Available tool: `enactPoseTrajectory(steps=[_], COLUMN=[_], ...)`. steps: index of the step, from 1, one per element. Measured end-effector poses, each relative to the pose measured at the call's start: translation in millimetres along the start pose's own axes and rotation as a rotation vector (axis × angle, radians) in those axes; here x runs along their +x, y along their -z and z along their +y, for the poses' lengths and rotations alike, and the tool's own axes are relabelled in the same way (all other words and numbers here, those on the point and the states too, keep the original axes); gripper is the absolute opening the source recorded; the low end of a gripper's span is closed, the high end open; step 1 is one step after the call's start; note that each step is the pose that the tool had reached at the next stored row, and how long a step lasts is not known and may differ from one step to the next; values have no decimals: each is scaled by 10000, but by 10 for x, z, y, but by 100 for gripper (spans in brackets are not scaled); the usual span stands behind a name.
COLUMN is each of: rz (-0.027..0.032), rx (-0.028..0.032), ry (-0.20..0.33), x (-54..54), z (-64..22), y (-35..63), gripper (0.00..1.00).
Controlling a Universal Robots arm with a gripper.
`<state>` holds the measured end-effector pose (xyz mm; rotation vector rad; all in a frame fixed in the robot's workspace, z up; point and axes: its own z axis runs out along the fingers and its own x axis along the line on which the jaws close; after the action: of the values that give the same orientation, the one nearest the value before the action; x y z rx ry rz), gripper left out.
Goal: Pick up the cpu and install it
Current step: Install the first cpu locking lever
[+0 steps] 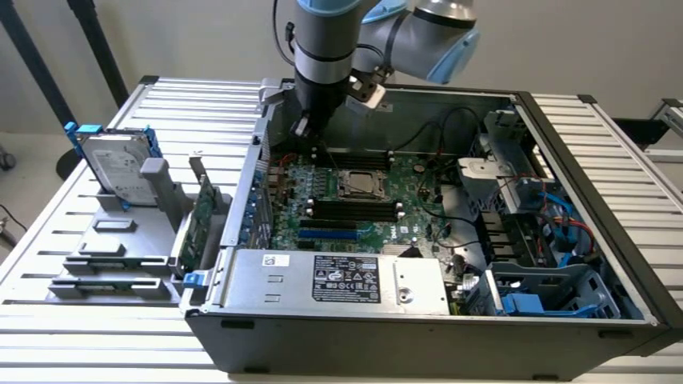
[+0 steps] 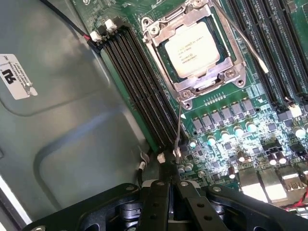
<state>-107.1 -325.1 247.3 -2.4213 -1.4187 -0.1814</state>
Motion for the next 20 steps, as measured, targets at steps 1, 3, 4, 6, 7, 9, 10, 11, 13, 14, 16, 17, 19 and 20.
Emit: enactPoseTrajectory(steps=[1, 3, 4, 6, 7, 9, 10, 11, 13, 14, 16, 17, 19, 20], rz=[-24, -75, -101, -140, -150, -165, -177, -193, -238, -265, -324, -336, -341, -347], rx=[-26, -74, -96, -124, -129, -139, -146, -155, -185, -204, -239, -246, -252, -258], ry=[-33, -82, -100, -114, -117, -119, -119, -120, -125, -125, -129, -133, -139, -145], x=[-2, -13, -19, -29, -31, -27, -24, -20, -15, -14, -15, -16, -21, -22], z=[1, 7, 10, 15, 15, 13, 11, 8, 3, 3, 3, 3, 0, 1], y=[1, 6, 8, 14, 18, 33, 44, 56, 74, 79, 83, 84, 85, 85], gripper=[11, 11, 11, 11, 11, 11, 11, 11, 11, 11, 11, 11, 11, 11])
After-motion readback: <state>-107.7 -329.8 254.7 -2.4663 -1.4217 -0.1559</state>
